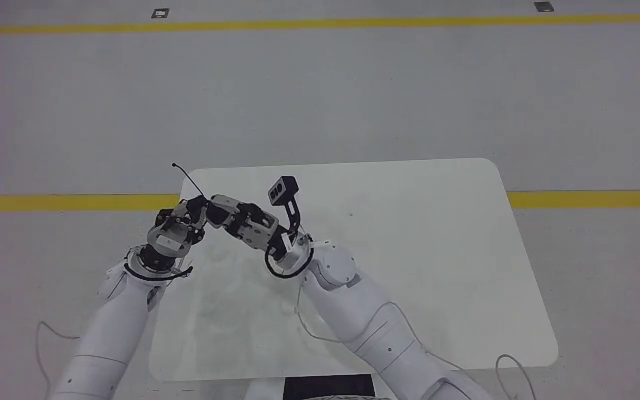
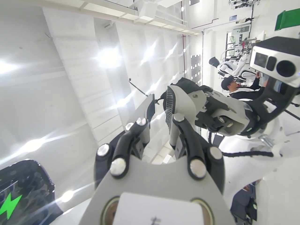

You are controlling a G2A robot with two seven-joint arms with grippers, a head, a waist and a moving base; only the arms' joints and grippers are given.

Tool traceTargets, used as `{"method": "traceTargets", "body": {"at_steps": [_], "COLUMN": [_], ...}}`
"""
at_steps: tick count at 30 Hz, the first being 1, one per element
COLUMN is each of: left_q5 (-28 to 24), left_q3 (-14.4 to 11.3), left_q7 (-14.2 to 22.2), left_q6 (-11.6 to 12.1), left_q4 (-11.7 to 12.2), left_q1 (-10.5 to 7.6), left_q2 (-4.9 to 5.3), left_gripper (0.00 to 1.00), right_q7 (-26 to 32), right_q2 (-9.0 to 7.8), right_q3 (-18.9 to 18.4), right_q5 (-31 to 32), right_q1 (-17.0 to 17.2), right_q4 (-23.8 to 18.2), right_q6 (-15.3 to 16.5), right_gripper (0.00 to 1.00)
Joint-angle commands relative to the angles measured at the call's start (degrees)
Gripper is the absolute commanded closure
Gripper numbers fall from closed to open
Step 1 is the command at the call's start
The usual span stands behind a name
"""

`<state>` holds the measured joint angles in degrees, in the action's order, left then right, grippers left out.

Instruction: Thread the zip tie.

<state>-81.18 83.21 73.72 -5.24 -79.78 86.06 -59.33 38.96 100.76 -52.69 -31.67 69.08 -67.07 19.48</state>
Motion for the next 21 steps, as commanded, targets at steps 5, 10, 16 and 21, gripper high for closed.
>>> {"method": "traceTargets", "body": {"at_steps": [5, 10, 16, 21], "left_q5": [0.0, 0.0, 0.0, 0.0], "left_q3": [0.0, 0.0, 0.0, 0.0], "left_q7": [0.0, 0.0, 0.0, 0.0], "left_q6": [0.0, 0.0, 0.0, 0.0], "left_q4": [0.0, 0.0, 0.0, 0.0], "left_q1": [0.0, 0.0, 0.0, 0.0], "left_q2": [0.0, 0.0, 0.0, 0.0], "left_gripper": [1.0, 1.0, 1.0, 1.0], "right_q7": [0.43, 0.92, 1.34, 1.64], "right_q2": [0.63, 1.12, 1.62, 1.98], "right_q3": [-0.58, -1.12, -1.86, -2.44], "right_q5": [0.53, 0.98, 1.47, 1.89], "right_q1": [-0.04, 0.05, 0.03, 0.02], "right_q4": [0.35, 0.67, 1.07, 1.45], "right_q6": [0.0, 0.0, 0.0, 0.0], "right_gripper": [0.85, 0.87, 0.91, 0.92]}}
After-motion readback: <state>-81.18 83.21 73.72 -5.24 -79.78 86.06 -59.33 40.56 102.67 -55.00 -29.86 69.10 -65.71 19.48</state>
